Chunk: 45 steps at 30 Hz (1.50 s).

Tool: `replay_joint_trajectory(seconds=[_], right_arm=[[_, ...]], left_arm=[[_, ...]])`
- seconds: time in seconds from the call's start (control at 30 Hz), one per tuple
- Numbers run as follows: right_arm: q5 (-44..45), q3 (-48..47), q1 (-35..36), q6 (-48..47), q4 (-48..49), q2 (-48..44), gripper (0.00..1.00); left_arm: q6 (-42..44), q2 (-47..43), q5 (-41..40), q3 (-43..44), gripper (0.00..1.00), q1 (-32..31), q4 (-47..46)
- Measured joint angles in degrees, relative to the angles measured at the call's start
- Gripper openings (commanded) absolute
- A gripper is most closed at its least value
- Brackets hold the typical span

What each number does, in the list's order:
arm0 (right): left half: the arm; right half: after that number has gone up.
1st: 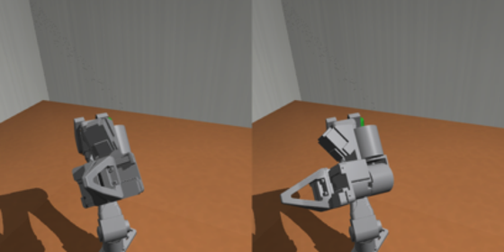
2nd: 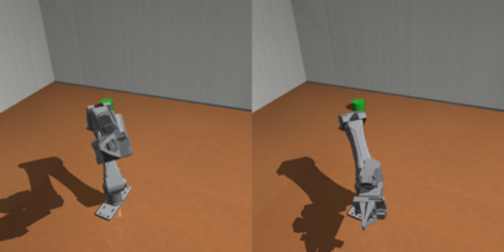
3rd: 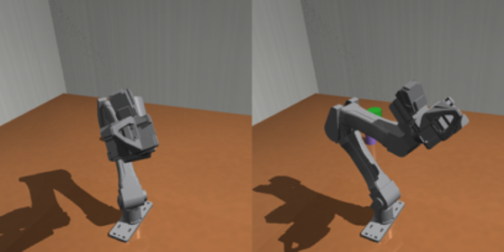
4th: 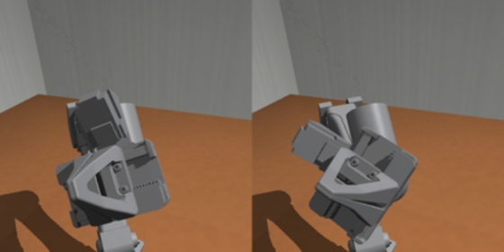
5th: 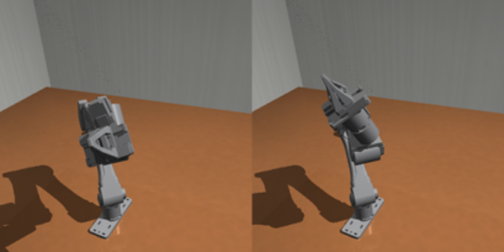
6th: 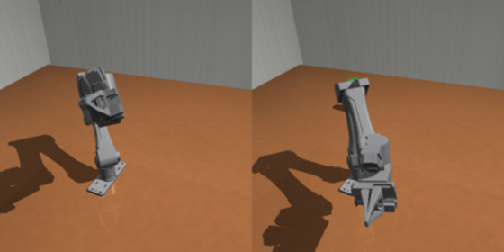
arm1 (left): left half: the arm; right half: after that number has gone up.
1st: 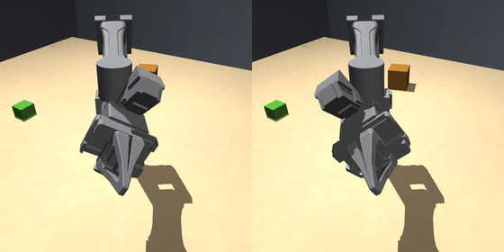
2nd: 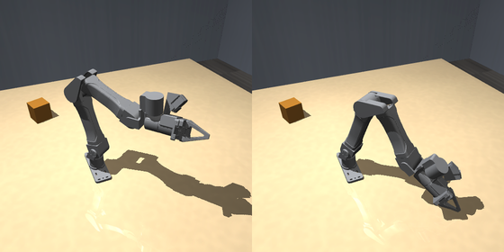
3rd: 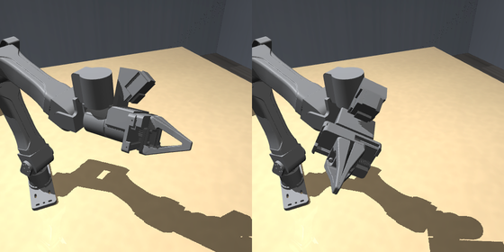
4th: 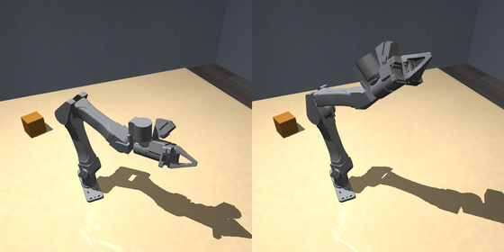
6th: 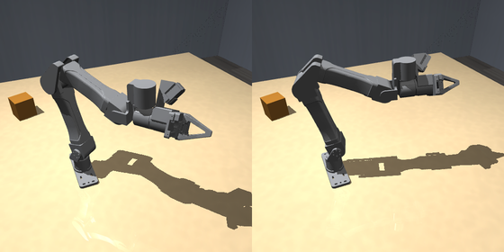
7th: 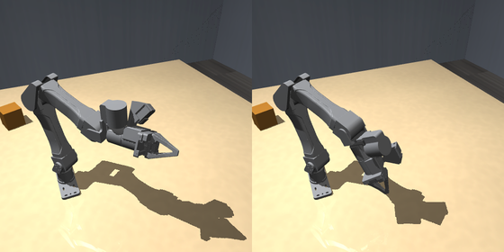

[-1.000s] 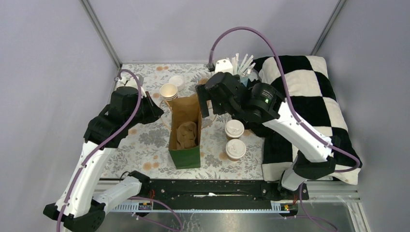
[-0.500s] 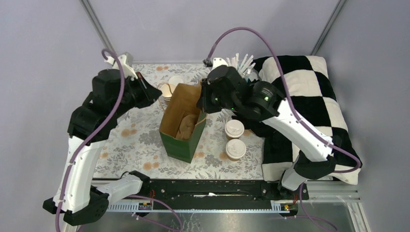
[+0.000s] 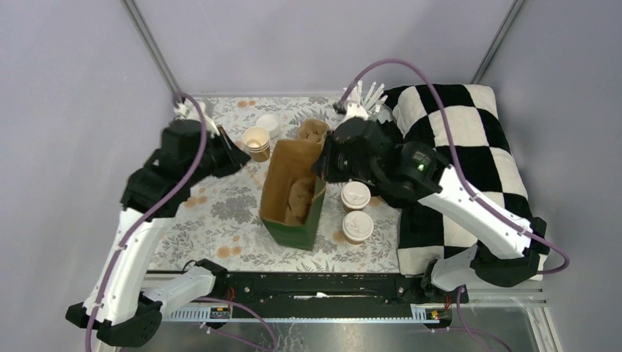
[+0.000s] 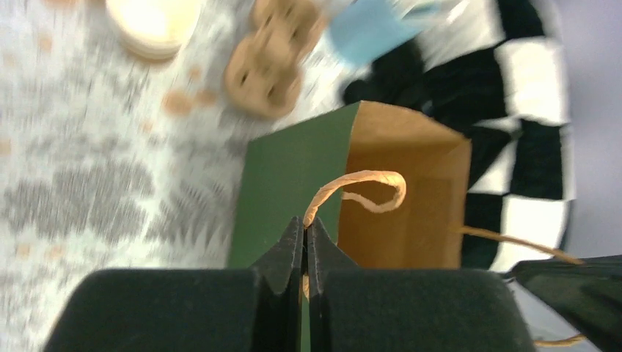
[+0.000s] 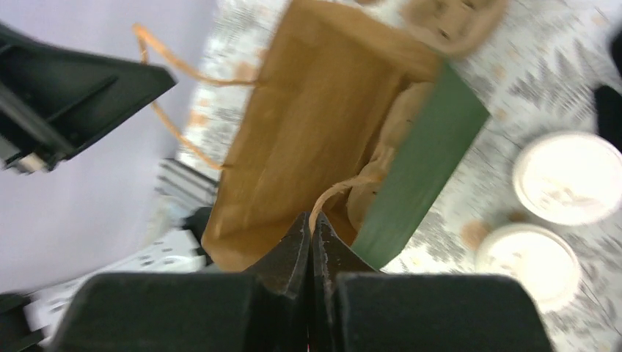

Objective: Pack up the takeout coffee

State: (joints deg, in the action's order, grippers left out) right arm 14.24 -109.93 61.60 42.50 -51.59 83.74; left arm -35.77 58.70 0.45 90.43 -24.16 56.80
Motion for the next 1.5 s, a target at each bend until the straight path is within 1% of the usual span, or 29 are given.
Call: replay_joint_trajectory(seconds=[0.07, 0.13, 0.17, 0.23, 0.27, 0.33, 0.43, 0.5, 0.57, 0.7, 0.77, 0.83, 0.87, 0.93, 0.97, 1.0, 1.03, 1.1, 1.13, 1.2, 1.23, 1.27, 1.37, 1.47, 1.5], right_arm=[[1.8, 7.6, -0.2, 1.2, 1.1, -1.9, 0.00], [3.0, 14.9, -0.4, 1.8, 1.5, -3.1, 0.00], [3.2, 16.9, -0.5, 1.9, 1.3, -3.1, 0.00], [3.2, 17.9, -0.6, 1.2, 1.2, -3.0, 0.00], [2.9, 17.0, -0.6, 0.8, 1.1, -3.0, 0.00], [2.2, 13.0, -0.5, -0.2, 1.3, -2.8, 0.00], [1.5, 6.7, 0.0, -1.1, 3.9, -2.6, 0.01], [1.3, 5.4, 0.7, -1.3, 5.6, -2.9, 0.07], [0.7, 5.7, 1.0, -1.4, 6.4, -3.0, 0.19], [-2.8, 6.7, 1.8, -3.3, 7.8, -1.6, 0.30], [-5.0, 6.7, 2.4, -4.7, 8.4, -0.1, 0.41], [-6.7, 6.7, 3.0, -6.2, 8.7, 1.0, 0.57], [-7.2, 6.7, 3.2, -6.8, 8.8, 1.3, 0.64], [-7.8, 7.0, 3.5, -8.5, 9.1, 1.3, 0.81], [-7.7, 7.1, 3.5, -9.4, 9.1, 1.1, 0.86], [-7.3, 7.1, 3.5, -10.2, 9.1, 0.8, 0.92], [-6.1, 7.2, 3.5, -11.7, 9.0, 0.4, 0.95], [-4.3, 7.0, 3.3, -14.8, 8.7, -0.3, 0.98], [-3.5, 6.4, 2.8, -16.8, 8.0, -0.5, 0.99], [-2.7, 3.6, 0.7, -20.5, 6.2, -0.1, 1.00], [-2.4, 1.5, -1.0, -22.3, 5.3, 0.5, 1.00], [-2.3, -1.2, -3.3, -24.0, 4.2, 1.7, 1.00], [-2.9, -9.6, -11.1, -29.0, 2.8, 6.8, 1.00], [-8.4, -20.4, -17.5, -35.1, 0.5, 16.0, 1.00], [-10.3, -22.1, -18.4, -36.5, 0.8, 18.4, 0.99]], left_arm=[[-1.4, -1.8, 0.5, -8.6, 0.00, 0.0, 1.1], [-1.8, -0.6, 1.5, -10.8, 0.00, 0.0, 3.0], [-1.7, 0.8, 2.0, -10.6, 0.00, 0.0, 3.1], [-1.4, 3.8, 2.4, -7.2, 0.00, 0.0, 4.0], [-1.1, 5.4, 2.6, -4.2, 0.00, 0.0, 4.5], [-0.4, 8.2, 2.8, 4.1, 0.00, 0.0, 4.7], [0.5, 8.4, 2.8, 10.6, 0.00, 0.0, 2.4], [1.3, 7.3, 2.5, 11.0, 0.00, 0.0, 1.6], [2.3, 6.4, 1.6, 9.8, 0.00, 0.0, 1.6], [5.5, 6.9, -2.5, 6.8, 0.00, 0.0, 3.3], [6.5, 9.0, -4.2, 6.7, 0.00, 0.2, 4.4], [7.4, 11.2, -5.1, 6.7, 0.00, 0.3, 4.9], [7.5, 11.8, -5.2, 6.5, 0.02, 0.3, 5.0], [7.9, 11.9, -5.2, 6.3, 0.10, 0.3, 5.4], [8.1, 11.7, -5.4, 6.3, 0.17, 0.3, 5.6], [8.2, 11.3, -5.6, 6.3, 0.28, 0.3, 6.0], [8.4, 10.9, -5.8, 6.3, 0.43, 0.3, 6.4], [7.8, 10.2, -6.6, 6.8, 0.68, 0.3, 8.3], [7.7, 10.1, -7.0, 7.4, 0.77, 0.4, 9.4], [6.0, 10.2, -7.7, 9.7, 0.89, 0.4, 12.5], [4.3, 10.6, -8.1, 11.6, 0.96, 0.4, 14.9], [1.9, 11.1, -8.5, 14.3, 0.99, 0.4, 17.8], [-3.0, 11.1, -7.2, 16.7, 0.99, 0.4, 20.8], [-8.9, 8.8, -2.9, 13.7, 0.99, 0.5, 23.1], [-10.4, 7.9, -1.6, 12.0, 0.99, 0.5, 23.7]])
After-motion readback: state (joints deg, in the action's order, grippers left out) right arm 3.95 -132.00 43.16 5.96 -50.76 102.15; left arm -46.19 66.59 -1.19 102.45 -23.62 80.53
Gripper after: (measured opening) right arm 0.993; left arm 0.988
